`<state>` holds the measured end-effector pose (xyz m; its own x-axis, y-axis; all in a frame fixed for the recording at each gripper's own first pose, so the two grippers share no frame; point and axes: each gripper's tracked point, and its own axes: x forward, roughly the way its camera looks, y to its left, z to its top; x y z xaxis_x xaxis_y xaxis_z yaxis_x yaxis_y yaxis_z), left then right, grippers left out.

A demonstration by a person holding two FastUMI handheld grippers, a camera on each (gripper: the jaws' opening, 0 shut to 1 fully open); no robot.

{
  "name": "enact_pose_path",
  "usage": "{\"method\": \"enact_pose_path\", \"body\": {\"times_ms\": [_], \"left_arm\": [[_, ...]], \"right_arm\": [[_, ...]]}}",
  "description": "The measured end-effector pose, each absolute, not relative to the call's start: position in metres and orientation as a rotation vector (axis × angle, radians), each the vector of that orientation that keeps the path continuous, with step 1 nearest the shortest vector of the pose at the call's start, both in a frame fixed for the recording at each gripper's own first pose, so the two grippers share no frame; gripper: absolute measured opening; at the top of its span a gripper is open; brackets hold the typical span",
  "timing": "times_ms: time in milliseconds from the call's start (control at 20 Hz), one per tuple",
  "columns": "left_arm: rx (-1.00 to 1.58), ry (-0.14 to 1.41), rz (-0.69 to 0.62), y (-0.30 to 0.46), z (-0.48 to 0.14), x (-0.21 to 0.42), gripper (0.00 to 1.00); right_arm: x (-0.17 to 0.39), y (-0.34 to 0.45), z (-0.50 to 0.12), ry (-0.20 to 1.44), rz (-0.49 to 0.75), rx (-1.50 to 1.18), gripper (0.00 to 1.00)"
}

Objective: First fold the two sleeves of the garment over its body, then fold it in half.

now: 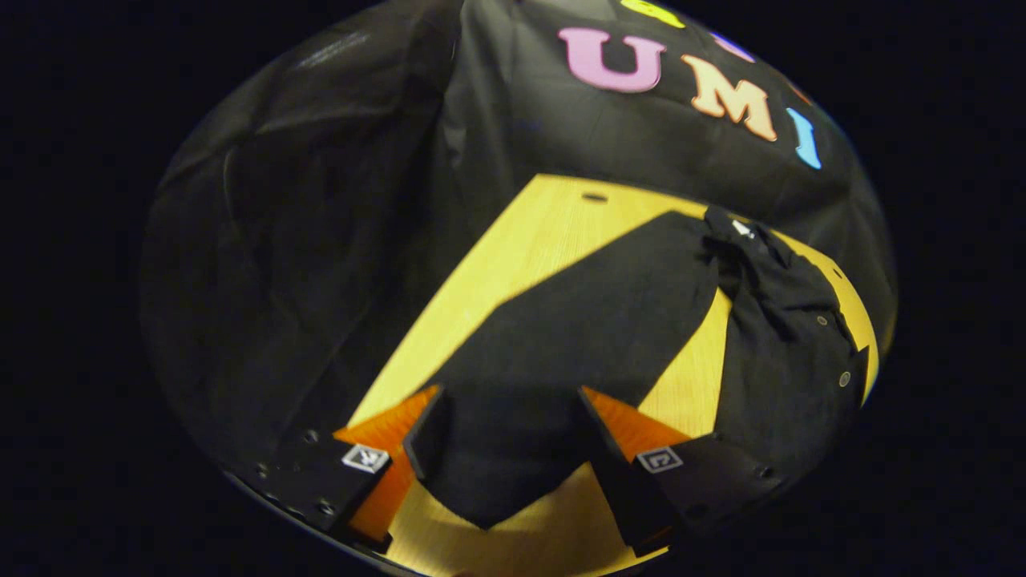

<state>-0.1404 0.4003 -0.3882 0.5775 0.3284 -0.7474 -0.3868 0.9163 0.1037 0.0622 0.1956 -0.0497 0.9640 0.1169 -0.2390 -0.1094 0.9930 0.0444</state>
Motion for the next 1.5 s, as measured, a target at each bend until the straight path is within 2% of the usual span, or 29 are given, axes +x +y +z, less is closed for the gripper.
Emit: {"method": "enact_pose_path", "body": {"times_ms": [150, 300, 400, 450, 550, 700, 1000, 1100, 1150, 1200, 1300, 1350, 1500], "left_arm": [[-0.085, 0.855, 0.436, 0.397, -0.392, -0.144, 0.89], [-0.061, 0.864, 0.416, 0.382, -0.391, -0.144, 0.27], [-0.070, 0.895, 0.429, 0.377, -0.386, -0.142, 0.00], [-0.085, 0.891, 0.436, 0.373, -0.377, -0.136, 0.00], [-0.107, 0.806, 0.416, 0.361, -0.344, -0.109, 0.00], [-0.056, 0.681, 0.371, 0.351, -0.291, -0.063, 0.00], [-0.019, 0.530, 0.221, 0.287, -0.229, 0.020, 0.00], [-0.009, 0.511, 0.152, 0.253, -0.223, 0.044, 0.00], [-0.006, 0.509, 0.116, 0.238, -0.222, 0.054, 0.00], [-0.003, 0.501, 0.081, 0.219, -0.220, 0.065, 0.00], [0.007, 0.497, 0.016, 0.184, -0.221, 0.084, 0.00], [0.010, 0.497, -0.014, 0.168, -0.223, 0.093, 0.00], [0.021, 0.506, -0.093, 0.122, -0.232, 0.114, 0.00]], "right_arm": [[0.052, 0.186, -0.056, 0.280, 0.121, 0.018, 0.94], [0.051, 0.173, -0.057, 0.290, 0.146, 0.007, 0.94], [0.054, 0.165, -0.055, 0.288, 0.158, -0.007, 0.94], [0.053, 0.158, -0.054, 0.283, 0.156, -0.011, 0.96], [0.052, 0.151, -0.055, 0.278, 0.169, -0.013, 0.94], [0.050, 0.137, -0.062, 0.290, 0.171, -0.005, 0.97], [0.041, 0.094, -0.078, 0.343, 0.127, 0.042, 0.96], [0.036, 0.076, -0.078, 0.344, 0.099, 0.049, 0.94], [0.032, 0.066, -0.077, 0.343, 0.083, 0.049, 1.00], [0.030, 0.057, -0.078, 0.345, 0.069, 0.050, 0.94], [0.023, 0.037, -0.084, 0.362, 0.033, 0.055, 0.97], [0.018, 0.028, -0.083, 0.365, 0.015, 0.061, 0.94], [0.007, -0.003, -0.075, 0.373, -0.051, 0.074, 0.97]]}}
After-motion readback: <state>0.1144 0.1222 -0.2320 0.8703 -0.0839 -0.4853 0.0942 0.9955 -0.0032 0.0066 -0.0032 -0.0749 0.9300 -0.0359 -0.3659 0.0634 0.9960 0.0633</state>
